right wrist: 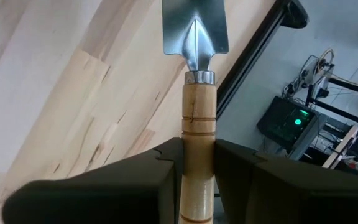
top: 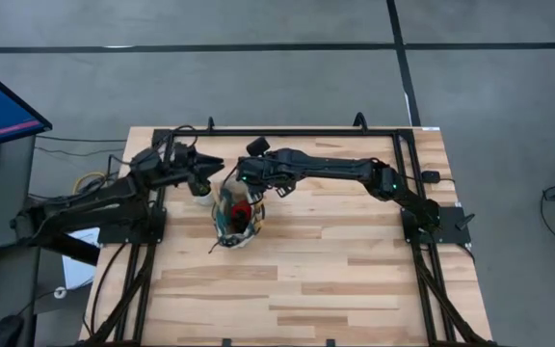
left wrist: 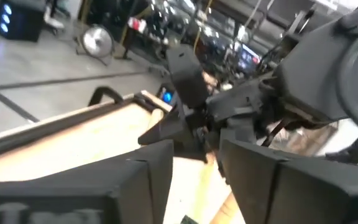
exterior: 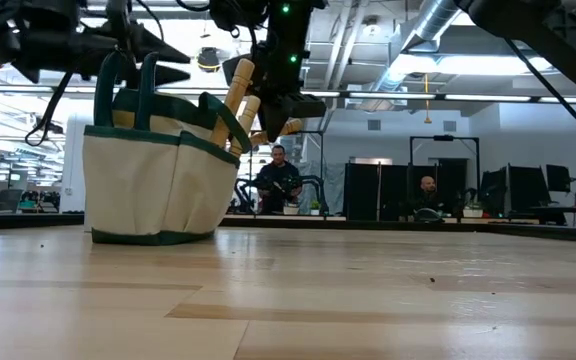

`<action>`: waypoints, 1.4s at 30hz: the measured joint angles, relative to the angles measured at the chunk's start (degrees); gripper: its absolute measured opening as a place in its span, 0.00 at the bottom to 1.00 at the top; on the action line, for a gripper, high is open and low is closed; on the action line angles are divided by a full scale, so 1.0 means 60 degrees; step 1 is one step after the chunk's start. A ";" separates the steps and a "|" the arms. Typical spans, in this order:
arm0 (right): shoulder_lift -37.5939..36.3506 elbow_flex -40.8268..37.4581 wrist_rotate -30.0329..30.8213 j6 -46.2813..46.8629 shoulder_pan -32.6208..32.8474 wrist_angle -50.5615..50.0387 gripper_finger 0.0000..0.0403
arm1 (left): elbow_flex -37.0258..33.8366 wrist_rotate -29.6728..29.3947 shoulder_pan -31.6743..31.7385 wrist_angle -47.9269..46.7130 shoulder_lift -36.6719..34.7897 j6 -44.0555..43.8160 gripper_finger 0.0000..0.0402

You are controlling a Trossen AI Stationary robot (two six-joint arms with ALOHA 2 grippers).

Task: Pick & Place Garden tools in Gardening bag
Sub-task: Put the trowel into the gardening bag

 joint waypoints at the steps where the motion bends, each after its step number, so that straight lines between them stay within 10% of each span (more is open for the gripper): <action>1: 0.0000 0.0128 -0.0019 0.0000 0.0000 -0.0217 0.14 | 0.0107 0.0195 0.0067 -0.0011 0.0181 0.0023 0.35; 11: -0.0615 0.0278 -0.0025 0.0069 -0.0002 -0.0968 0.14 | 0.1964 0.1446 0.0102 -0.0849 0.1840 0.0999 0.54; 28: -0.1855 0.0287 -0.0029 0.0272 0.1467 -0.1928 0.14 | 0.3823 0.5000 0.0047 -0.1340 0.3731 0.0783 0.55; 42: -0.1770 0.0293 -0.0025 0.0328 0.2695 -0.1637 0.14 | 0.3932 0.5750 -0.1380 -0.1202 0.4465 0.0771 0.55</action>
